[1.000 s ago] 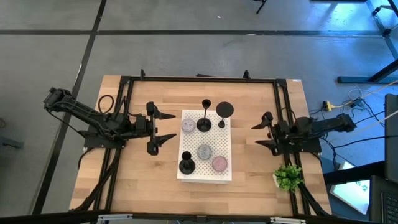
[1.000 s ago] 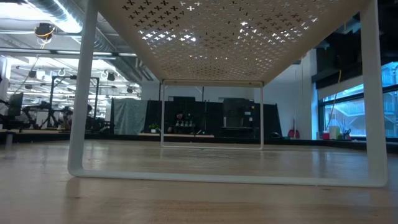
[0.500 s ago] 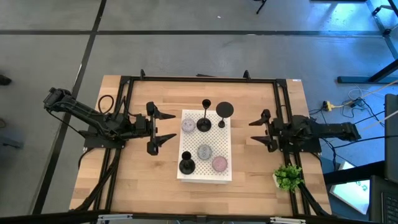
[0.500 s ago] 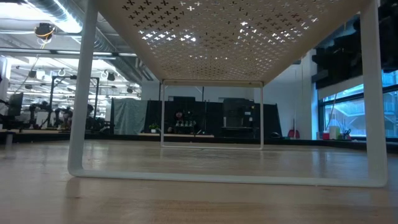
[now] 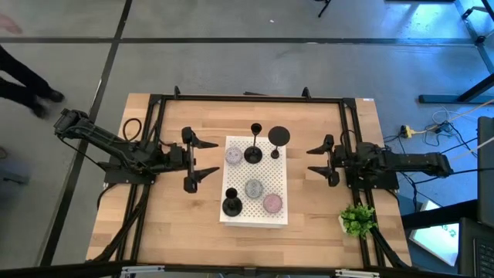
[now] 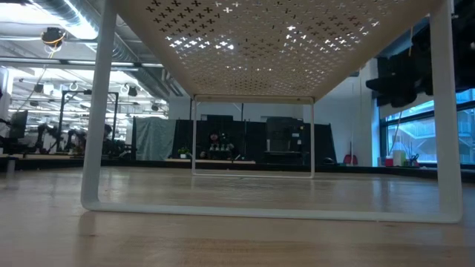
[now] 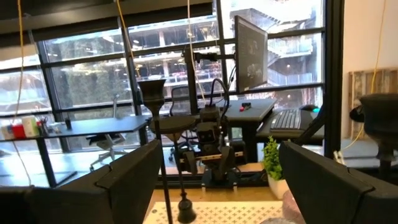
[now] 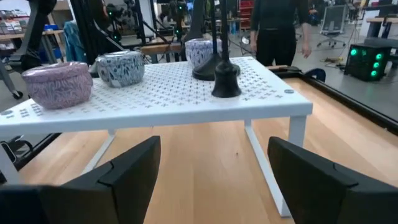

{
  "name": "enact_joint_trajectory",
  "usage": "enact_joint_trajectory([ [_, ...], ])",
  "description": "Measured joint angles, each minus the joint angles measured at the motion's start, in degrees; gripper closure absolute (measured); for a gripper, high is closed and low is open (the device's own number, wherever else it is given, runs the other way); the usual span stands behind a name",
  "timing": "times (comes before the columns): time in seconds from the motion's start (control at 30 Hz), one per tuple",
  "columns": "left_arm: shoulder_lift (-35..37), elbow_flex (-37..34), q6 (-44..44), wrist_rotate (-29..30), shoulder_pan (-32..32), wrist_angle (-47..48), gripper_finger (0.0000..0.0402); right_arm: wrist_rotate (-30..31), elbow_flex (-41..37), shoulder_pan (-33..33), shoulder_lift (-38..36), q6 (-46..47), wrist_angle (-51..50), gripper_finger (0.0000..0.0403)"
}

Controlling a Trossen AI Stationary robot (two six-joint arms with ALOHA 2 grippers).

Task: Pick & Place candle stick holders
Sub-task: Return to Home Position

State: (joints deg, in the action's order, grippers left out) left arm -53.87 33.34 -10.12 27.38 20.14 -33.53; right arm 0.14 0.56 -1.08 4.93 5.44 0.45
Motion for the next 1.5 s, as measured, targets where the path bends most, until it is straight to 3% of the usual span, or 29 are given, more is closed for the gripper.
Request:
enact_joint_trajectory([
  [0.2, 0.2, 0.0, 0.2, -1.0, 0.1, 1.0, 0.0080, -0.2, 0.0, 0.0, 0.2, 0.1, 0.1, 0.0106],
  [0.47, 6.3, 0.0, -0.2, -13.7, 0.1, 11.8, 0.0080, -0.2, 0.0, 0.0, 0.2, 0.1, 0.2, 0.0106],
  [0.6, 10.1, -2.9, -0.7, -13.5, 0.1, 11.7, 0.0080, -0.2, 0.0, 0.0, 0.3, 0.1, 0.2, 0.0106],
  [0.83, 18.8, -12.1, -1.7, -6.9, -2.1, 4.7, 0.0080, -0.2, 0.0, 0.0, 0.2, 0.1, 0.2, 0.0106],
  [1.1, 26.9, -18.1, -0.5, -11.1, -6.1, 2.7, 0.0080, -0.2, 0.0, 0.0, 0.3, 0.1, 0.2, 0.0106],
  [1.5, 28.0, -21.4, 2.5, -18.8, -14.5, 5.4, 0.0080, -0.2, 0.0, 0.0, 0.3, 0.1, 0.1, 0.0106],
])
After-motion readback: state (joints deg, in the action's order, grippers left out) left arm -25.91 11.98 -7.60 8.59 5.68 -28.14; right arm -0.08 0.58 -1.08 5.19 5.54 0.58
